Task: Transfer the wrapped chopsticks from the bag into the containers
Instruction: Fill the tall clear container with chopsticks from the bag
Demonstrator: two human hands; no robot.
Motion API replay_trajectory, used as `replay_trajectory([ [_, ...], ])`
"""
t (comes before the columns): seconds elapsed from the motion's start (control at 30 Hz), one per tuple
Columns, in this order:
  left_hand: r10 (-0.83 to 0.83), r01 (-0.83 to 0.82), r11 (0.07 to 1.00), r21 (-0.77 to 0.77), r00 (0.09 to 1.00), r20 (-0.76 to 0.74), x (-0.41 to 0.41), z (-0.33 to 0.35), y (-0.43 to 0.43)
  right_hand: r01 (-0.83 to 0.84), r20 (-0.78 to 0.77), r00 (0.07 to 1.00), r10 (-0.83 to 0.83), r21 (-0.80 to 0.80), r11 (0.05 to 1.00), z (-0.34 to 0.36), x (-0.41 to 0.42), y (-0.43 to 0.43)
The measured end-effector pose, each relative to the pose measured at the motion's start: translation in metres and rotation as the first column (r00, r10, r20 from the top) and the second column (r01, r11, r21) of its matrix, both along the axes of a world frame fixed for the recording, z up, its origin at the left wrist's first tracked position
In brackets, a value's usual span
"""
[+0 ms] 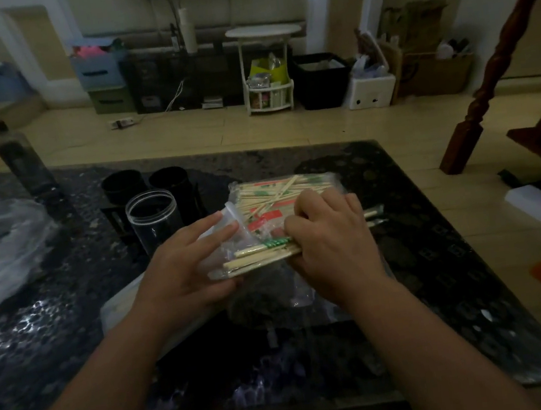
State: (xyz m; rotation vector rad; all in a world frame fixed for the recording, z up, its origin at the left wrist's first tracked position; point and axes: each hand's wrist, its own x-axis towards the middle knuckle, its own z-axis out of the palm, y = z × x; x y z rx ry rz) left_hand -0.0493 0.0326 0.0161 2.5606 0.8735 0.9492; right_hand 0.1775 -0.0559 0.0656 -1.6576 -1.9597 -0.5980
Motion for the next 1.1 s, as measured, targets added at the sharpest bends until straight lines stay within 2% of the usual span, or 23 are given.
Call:
replay_trajectory([
  [0.17,0.043,-0.043,0.999,-0.021,0.999,0.009,0.001,0.002,-0.003,-0.009,-0.175,0.984,0.035,0.146,0.989,-0.010,0.004,0.009],
  [0.23,0.076,-0.075,0.997,0.023,0.997,-0.022,0.001,0.003,-0.004,-0.017,-0.218,0.975,0.051,0.155,0.988,-0.016,0.005,0.011],
  [0.3,0.111,-0.109,0.993,0.052,0.993,-0.041,0.002,0.005,-0.006,-0.053,-0.354,0.930,0.100,0.140,0.989,-0.021,0.007,0.013],
  [0.33,0.119,-0.117,0.992,0.053,0.992,-0.036,0.003,0.006,-0.007,-0.061,-0.463,0.878,0.126,0.154,0.986,-0.019,0.006,0.013],
  [0.4,0.127,-0.126,0.991,0.053,0.992,-0.026,0.004,0.007,-0.007,-0.020,-0.719,0.670,0.183,0.229,0.973,-0.011,0.005,0.012],
  [0.47,0.120,-0.118,0.990,0.072,0.992,-0.030,0.004,0.006,-0.006,0.090,-0.895,0.389,0.218,0.272,0.958,0.000,0.003,0.013],
  [0.53,0.119,-0.115,0.990,0.079,0.992,-0.041,0.004,0.005,-0.005,0.191,-0.968,0.178,0.178,0.212,0.958,0.006,0.003,0.013],
  [0.6,0.119,-0.116,0.991,0.072,0.992,-0.047,0.005,0.004,-0.005,0.237,-0.993,0.005,0.116,0.114,0.965,0.008,0.003,0.011],
  [0.7,0.119,-0.116,0.992,0.057,0.992,-0.044,0.006,0.001,-0.005,0.247,-0.981,-0.146,0.125,0.087,0.965,0.008,0.003,0.010],
  [0.77,0.115,-0.113,0.992,0.060,0.993,-0.037,0.006,0.000,-0.005,0.286,-0.977,-0.136,0.167,0.123,0.950,0.010,0.002,0.011],
  [0.87,0.123,-0.120,0.990,0.069,0.992,-0.038,0.007,0.001,-0.005,0.347,-0.972,0.068,0.225,0.234,0.908,0.010,0.004,0.013],
  [0.93,0.132,-0.128,0.989,0.073,0.990,-0.051,0.006,0.001,-0.005,0.310,-0.963,0.127,0.236,0.265,0.913,0.010,0.003,0.014],
  [0.97,0.137,-0.132,0.989,0.072,0.989,-0.062,0.006,0.002,-0.005,0.284,-0.966,0.122,0.229,0.255,0.924,0.010,0.002,0.014],
  [1.1,0.128,-0.124,0.990,0.067,0.990,-0.062,0.006,0.003,-0.006,0.173,-0.988,0.001,0.156,0.154,0.973,0.005,-0.004,0.014],
])
